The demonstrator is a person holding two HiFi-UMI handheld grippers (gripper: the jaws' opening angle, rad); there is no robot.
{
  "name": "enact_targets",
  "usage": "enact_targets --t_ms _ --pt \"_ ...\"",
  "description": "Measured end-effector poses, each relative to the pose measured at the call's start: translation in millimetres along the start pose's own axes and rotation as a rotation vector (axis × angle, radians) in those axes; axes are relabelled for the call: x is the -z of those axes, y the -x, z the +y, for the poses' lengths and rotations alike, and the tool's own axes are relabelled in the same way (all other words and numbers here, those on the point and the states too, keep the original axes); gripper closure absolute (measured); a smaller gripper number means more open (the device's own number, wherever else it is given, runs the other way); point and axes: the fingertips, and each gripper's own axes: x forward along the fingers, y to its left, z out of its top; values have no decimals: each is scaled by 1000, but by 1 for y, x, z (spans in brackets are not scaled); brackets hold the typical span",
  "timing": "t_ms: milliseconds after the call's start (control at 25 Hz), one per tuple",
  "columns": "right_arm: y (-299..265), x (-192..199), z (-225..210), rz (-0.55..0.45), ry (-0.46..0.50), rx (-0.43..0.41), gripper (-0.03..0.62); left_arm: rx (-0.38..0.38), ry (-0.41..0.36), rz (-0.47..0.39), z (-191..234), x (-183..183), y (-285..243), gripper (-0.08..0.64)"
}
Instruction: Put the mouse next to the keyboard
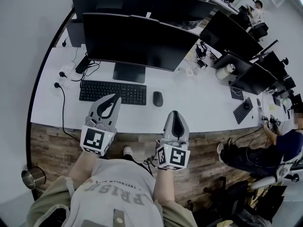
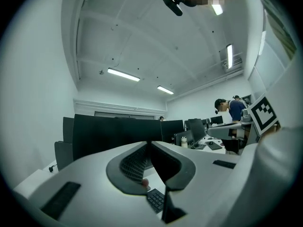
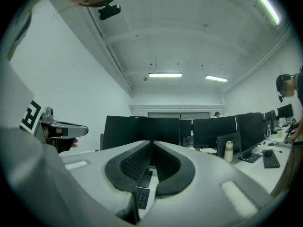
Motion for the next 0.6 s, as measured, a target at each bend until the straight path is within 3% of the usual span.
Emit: enact_targets --t_ms 600 --pt "8 -26 11 -61 16 -30 591 -9 -24 -49 -5 -14 9 549"
